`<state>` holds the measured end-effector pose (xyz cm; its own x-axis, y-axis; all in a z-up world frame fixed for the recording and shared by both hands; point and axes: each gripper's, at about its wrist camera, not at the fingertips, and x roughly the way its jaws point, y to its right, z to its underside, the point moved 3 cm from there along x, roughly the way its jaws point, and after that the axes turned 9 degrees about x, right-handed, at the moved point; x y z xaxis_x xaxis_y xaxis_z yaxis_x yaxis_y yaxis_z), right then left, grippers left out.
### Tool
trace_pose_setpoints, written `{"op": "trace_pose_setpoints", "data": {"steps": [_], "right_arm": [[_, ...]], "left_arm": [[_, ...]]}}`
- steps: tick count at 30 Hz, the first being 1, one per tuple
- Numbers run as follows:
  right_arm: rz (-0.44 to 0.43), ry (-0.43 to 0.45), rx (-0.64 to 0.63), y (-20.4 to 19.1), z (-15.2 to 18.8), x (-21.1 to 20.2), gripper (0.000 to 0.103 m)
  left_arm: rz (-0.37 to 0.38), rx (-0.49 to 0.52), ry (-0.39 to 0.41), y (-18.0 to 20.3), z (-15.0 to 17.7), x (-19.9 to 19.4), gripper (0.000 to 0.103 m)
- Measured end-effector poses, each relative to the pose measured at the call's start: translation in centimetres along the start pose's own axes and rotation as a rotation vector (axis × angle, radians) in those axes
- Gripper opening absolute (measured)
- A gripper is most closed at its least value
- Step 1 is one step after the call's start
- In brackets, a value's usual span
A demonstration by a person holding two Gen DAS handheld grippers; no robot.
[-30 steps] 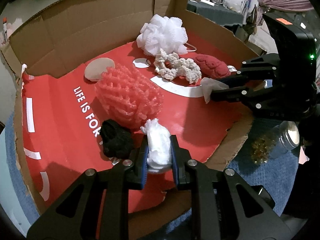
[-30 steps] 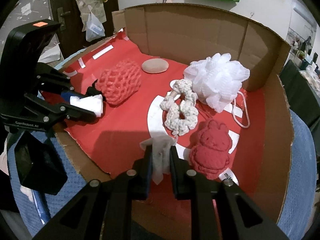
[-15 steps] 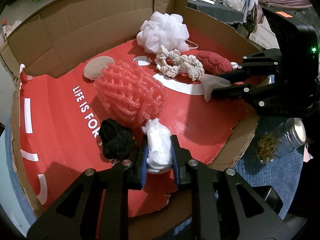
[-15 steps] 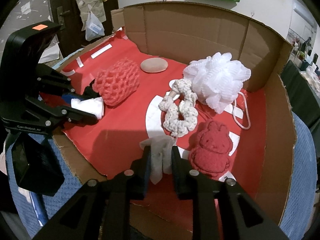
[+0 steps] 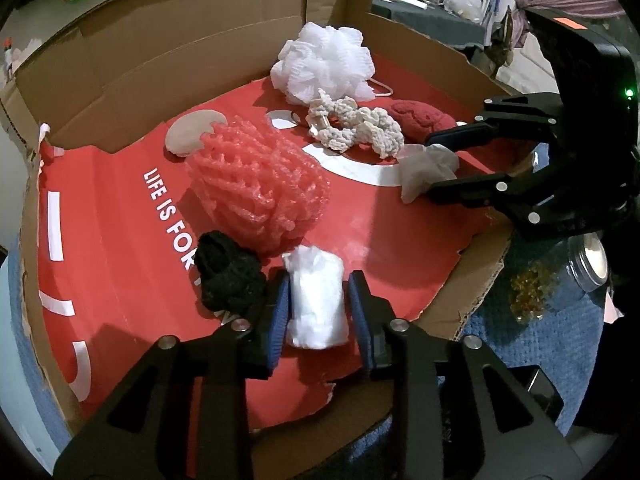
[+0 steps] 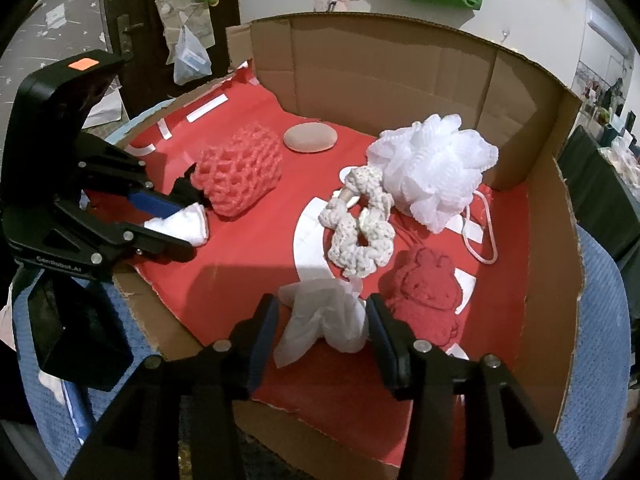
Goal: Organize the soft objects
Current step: 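Open the left gripper to drop the cotton while the right gripper releases the tissue in the box, then move both grippers back to the blanket toward the fluffy star and tissue pack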
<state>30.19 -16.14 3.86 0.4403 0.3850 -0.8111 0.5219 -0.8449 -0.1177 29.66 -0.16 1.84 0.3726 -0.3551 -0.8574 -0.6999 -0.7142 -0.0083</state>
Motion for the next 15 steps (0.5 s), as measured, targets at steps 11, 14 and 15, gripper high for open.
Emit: {"op": "trace_pose_setpoints", "data": {"steps": [11, 14, 15], "right_arm": [[0.005, 0.046, 0.009, -0.5, -0.6, -2.0, 0.057], [0.009, 0.069, 0.016, -0.8, -0.7, -3.2, 0.059], [0.011, 0.079, 0.018, -0.9, -0.7, -3.8, 0.064]], "left_arm": [[-0.022, -0.003, 0.051, 0.5, 0.0, -2.0, 0.064], [-0.026, -0.009, 0.079, 1.1, 0.1, -3.3, 0.066], [-0.032, -0.011, 0.094, 1.3, 0.1, -3.9, 0.068]]}}
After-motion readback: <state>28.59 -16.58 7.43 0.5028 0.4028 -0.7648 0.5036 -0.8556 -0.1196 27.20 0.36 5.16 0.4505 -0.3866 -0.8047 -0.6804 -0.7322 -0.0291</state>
